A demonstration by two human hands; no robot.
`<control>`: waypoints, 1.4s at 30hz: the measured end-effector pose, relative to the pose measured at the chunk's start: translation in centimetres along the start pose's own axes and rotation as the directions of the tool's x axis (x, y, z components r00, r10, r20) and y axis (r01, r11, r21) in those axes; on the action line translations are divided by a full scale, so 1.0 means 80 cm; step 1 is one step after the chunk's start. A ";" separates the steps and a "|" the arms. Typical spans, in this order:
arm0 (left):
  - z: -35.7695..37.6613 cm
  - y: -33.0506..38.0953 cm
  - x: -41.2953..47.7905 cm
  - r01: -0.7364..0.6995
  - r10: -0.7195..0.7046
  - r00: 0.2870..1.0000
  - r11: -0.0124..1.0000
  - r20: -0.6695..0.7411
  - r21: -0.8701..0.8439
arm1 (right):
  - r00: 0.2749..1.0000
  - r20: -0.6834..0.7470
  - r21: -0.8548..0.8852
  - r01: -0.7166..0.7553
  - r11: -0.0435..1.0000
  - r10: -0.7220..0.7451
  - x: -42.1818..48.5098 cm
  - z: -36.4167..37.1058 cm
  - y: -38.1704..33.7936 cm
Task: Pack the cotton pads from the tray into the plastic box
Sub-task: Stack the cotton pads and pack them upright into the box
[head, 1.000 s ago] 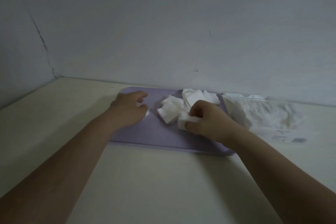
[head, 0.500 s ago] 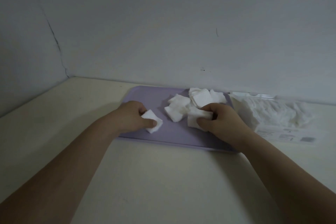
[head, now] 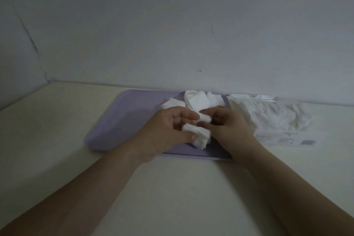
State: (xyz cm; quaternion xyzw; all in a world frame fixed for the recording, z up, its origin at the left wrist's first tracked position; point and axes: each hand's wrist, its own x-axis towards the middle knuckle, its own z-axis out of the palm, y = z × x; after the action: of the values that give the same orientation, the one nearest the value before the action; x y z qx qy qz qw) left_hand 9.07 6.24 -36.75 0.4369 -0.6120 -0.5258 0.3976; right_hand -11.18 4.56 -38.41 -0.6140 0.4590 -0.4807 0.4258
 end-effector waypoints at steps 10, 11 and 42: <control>0.004 -0.015 -0.001 -0.079 0.077 0.971 0.997 -0.225 0.001 | 0.998 0.062 0.088 0.009 0.996 -0.014 -0.001 0.003 0.007; 0.005 -0.016 0.000 -0.081 0.080 0.969 0.997 -0.235 0.008 | 0.997 0.072 0.098 0.002 0.995 -0.009 -0.002 0.004 0.007; 0.020 -0.018 0.004 -0.066 0.119 0.974 0.962 -0.191 0.264 | 0.977 0.150 0.002 -0.152 0.988 0.150 -0.012 0.034 -0.010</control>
State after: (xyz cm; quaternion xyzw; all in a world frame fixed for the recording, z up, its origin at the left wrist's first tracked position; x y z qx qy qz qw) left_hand 7.65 6.32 -38.36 0.5073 -0.6503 -0.3754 0.4229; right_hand -8.52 5.86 -38.30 -0.6087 0.4679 -0.4029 0.4983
